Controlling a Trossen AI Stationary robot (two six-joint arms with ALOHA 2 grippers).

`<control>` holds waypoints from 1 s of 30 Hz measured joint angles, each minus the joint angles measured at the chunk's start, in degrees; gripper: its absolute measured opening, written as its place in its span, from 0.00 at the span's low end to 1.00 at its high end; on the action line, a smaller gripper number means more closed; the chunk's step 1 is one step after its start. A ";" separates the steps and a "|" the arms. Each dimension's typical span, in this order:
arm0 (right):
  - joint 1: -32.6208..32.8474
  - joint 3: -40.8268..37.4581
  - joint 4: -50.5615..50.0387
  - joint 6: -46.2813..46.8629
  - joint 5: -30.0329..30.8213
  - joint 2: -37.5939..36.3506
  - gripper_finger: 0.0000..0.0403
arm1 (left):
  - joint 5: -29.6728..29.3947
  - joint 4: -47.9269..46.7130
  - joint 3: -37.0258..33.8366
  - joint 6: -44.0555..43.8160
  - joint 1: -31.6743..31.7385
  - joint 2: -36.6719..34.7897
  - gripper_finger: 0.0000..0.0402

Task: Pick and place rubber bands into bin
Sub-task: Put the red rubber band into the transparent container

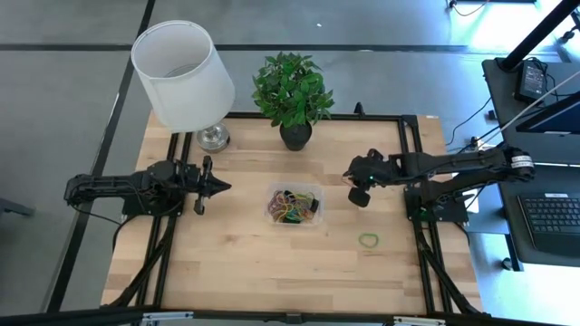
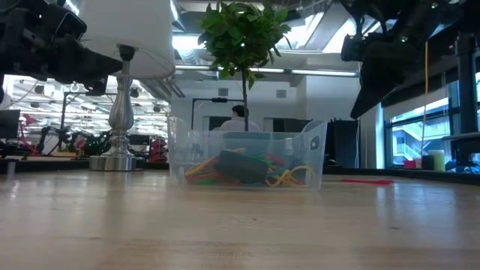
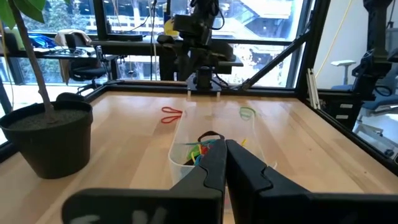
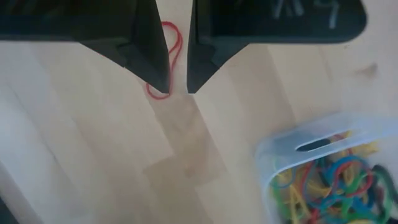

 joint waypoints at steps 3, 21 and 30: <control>-1.32 0.00 0.01 2.04 1.13 0.00 0.15 | -0.02 0.00 0.00 0.00 0.00 0.00 0.01; -11.73 0.00 1.12 8.94 1.65 13.42 0.63 | -0.09 -0.03 0.00 0.01 0.00 0.00 0.02; -12.02 -0.02 -2.72 18.17 -4.90 23.45 0.68 | -0.09 -0.04 0.00 0.01 0.00 0.00 0.02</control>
